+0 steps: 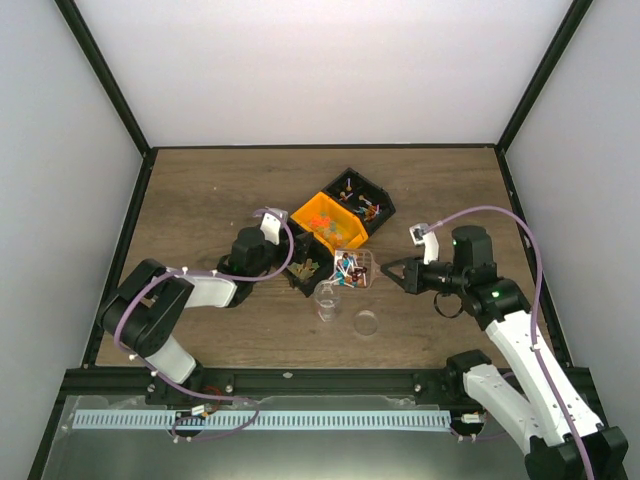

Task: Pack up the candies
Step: Place the fake candies in the packing bottle.

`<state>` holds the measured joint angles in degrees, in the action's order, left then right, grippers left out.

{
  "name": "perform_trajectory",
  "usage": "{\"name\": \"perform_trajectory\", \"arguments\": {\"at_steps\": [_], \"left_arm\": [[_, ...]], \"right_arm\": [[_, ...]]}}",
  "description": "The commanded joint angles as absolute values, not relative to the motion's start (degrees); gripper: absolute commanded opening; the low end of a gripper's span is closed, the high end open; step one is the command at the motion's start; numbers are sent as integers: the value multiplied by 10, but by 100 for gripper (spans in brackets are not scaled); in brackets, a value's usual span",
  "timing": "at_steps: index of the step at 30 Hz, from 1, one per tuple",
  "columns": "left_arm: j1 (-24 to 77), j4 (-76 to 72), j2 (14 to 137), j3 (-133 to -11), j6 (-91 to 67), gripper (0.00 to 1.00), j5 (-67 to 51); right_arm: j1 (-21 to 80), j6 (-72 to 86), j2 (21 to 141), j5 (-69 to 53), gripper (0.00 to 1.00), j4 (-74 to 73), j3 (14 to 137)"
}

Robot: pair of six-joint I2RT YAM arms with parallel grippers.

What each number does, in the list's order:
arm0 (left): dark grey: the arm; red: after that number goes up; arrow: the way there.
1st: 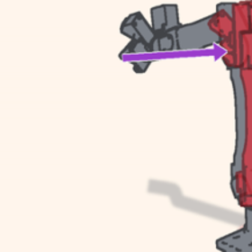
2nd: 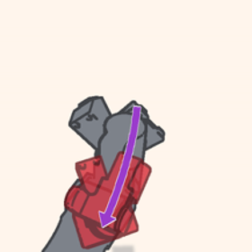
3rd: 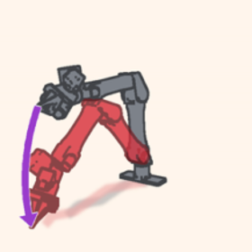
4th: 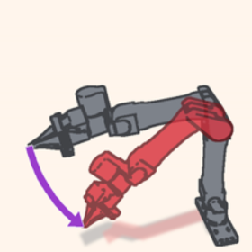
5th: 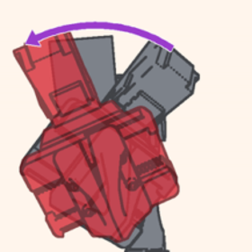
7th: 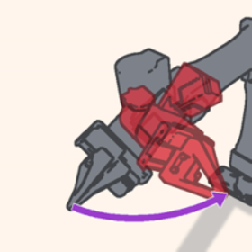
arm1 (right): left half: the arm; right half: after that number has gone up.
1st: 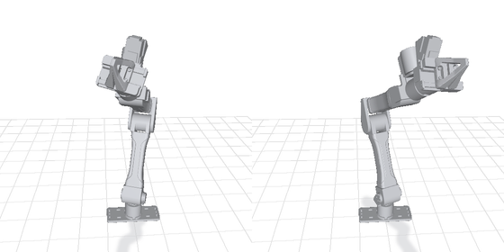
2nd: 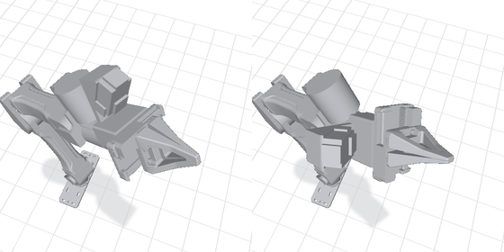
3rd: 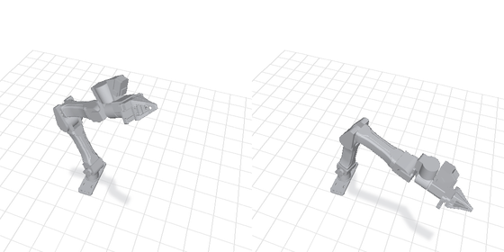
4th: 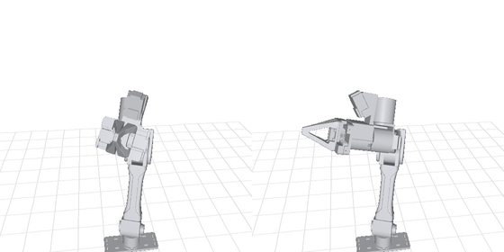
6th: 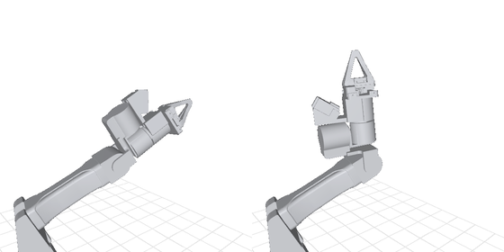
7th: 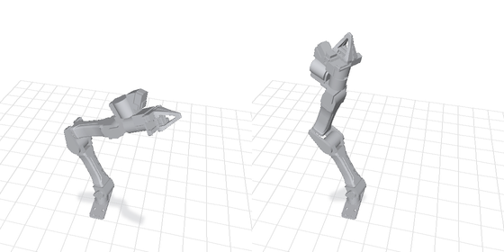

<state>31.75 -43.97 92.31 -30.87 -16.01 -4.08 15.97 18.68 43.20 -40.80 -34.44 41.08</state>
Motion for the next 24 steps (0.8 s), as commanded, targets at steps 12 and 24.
{"name": "perform_trajectory", "arguments": {"at_steps": [12,24], "left_arm": [[314,-403,941,-303,-173,100,-54],[314,-406,945,-303,-174,100,-56]], "right_arm": [[166,170,424,-422,1,-352,449],[166,166,425,-428,1,-358,450]]}}
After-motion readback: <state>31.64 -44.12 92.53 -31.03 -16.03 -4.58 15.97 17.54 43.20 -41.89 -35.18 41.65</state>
